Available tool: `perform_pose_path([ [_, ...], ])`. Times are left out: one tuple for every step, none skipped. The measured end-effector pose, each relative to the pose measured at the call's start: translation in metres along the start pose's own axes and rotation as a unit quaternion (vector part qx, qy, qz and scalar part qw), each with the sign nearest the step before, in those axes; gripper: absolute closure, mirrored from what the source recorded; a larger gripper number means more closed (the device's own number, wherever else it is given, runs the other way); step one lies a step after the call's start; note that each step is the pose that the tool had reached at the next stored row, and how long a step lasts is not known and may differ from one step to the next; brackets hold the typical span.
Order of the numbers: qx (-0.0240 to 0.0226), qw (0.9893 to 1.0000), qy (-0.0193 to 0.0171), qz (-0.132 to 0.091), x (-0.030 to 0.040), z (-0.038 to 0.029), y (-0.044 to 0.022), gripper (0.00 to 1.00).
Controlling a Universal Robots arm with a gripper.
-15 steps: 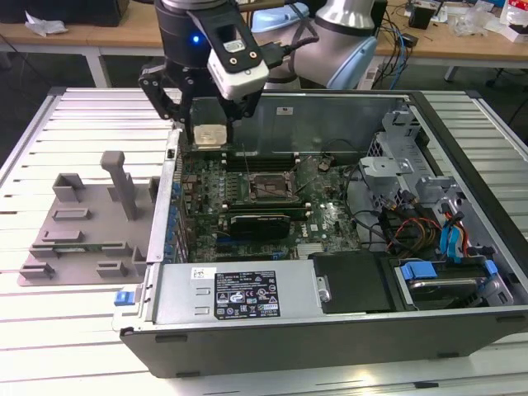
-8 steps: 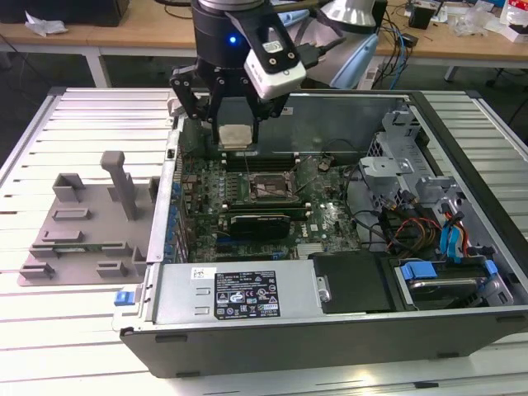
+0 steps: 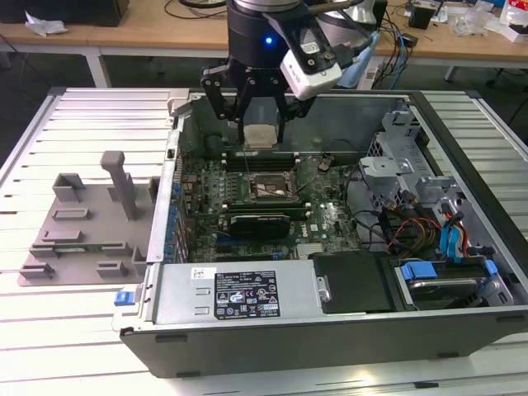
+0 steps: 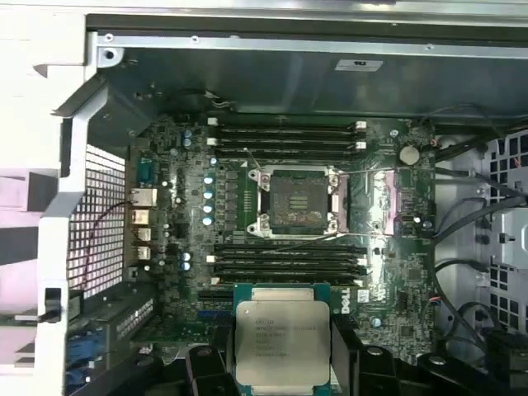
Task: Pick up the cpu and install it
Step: 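Pick up the cpu and move it towards the insertion slot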
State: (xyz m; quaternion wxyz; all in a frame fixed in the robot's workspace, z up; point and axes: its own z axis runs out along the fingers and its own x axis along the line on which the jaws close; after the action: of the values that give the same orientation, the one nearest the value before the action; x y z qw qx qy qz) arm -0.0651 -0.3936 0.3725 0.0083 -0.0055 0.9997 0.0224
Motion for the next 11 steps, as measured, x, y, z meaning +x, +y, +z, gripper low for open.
perform_pose_path([
  [0.0000,1.0000,0.0000,0.000,-0.0102,0.0002,-0.0001,0.45],
  [0.0000,1.0000,0.0000,0.000,-0.0149,0.0002,-0.0002,0.45],
  [0.0000,1.0000,0.0000,0.000,-0.0189,0.0003,-0.0002,0.45],
  [0.0000,1.0000,0.0000,0.000,-0.0212,0.0003,-0.0003,0.45],
  [0.0000,1.0000,0.0000,0.000,-0.0212,0.0004,-0.0003,0.45],
  [0.0000,1.0000,0.0000,0.000,-0.0213,0.0004,-0.0002,0.45],
  [0.0000,1.0000,0.0000,0.000,-0.0215,0.0004,-0.0002,0.45],
  [-0.0001,1.0000,-0.0001,0.000,-0.0215,0.0011,-0.0002,0.45],
  [0.0000,1.0000,0.0000,0.000,-0.0215,0.0016,-0.0003,0.45],
  [0.0000,1.0000,0.0000,0.000,-0.0214,0.0028,-0.0003,0.45],
  [0.0000,1.0000,0.0000,0.000,-0.0214,0.0044,-0.0004,0.45],
])
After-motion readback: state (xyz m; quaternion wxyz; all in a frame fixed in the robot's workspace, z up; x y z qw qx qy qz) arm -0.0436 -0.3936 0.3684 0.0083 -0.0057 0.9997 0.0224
